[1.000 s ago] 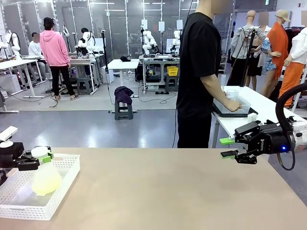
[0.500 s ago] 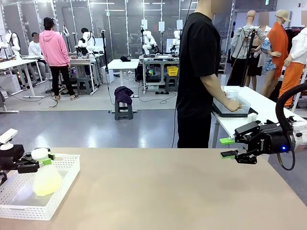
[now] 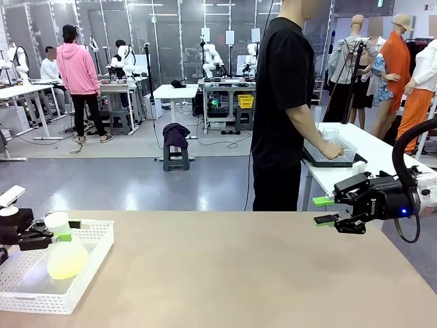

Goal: Prepare the solutions needed for the experiment.
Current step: When the human places the Big flask in the center of the table, pick up the Big flask and place it in the left Organizing basket.

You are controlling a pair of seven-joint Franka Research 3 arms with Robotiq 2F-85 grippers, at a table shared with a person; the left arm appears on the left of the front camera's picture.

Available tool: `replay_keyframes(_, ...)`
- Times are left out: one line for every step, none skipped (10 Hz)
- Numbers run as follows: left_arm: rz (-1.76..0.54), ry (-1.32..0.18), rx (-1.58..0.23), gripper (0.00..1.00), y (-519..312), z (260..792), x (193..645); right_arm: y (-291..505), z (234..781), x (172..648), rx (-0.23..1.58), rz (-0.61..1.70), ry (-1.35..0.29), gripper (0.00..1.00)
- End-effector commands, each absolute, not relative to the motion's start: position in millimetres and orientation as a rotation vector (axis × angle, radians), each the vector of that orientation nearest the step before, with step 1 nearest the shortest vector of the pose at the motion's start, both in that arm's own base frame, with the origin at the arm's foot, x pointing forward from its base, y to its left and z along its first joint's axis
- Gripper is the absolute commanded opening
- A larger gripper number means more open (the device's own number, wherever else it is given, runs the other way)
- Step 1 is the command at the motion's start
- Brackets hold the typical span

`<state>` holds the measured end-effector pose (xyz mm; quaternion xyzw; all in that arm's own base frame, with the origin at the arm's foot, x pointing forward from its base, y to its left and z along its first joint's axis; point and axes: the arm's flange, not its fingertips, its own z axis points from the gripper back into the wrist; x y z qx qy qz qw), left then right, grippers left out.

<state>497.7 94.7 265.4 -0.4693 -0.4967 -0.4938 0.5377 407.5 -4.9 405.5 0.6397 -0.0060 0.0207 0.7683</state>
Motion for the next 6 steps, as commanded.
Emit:
replay_keyframes(-1.204, -1.163, -1.070, 0.86, 98, 270, 487, -5, 406, 407, 1.390, 0.056, -0.021, 0.50)
replay_keyframes(-1.203, -1.162, -1.064, 1.00, 100, 271, 486, -5, 406, 407, 1.390, 0.056, -0.021, 0.50)
replay_keyframes(-1.200, -1.159, -1.062, 1.00, 102, 272, 486, -5, 406, 407, 1.390, 0.056, -0.021, 0.50)
replay_keyframes(-1.188, -1.163, -1.058, 1.00, 104, 273, 487, -5, 406, 407, 1.390, 0.056, -0.021, 0.50)
replay_keyframes(-1.157, -1.160, -1.091, 1.00, 108, 268, 492, -5, 406, 407, 1.390, 0.056, -0.021, 0.50)
replay_keyframes(-1.185, -1.168, -1.086, 1.00, 106, 269, 495, -5, 406, 407, 1.390, 0.056, -0.021, 0.50)
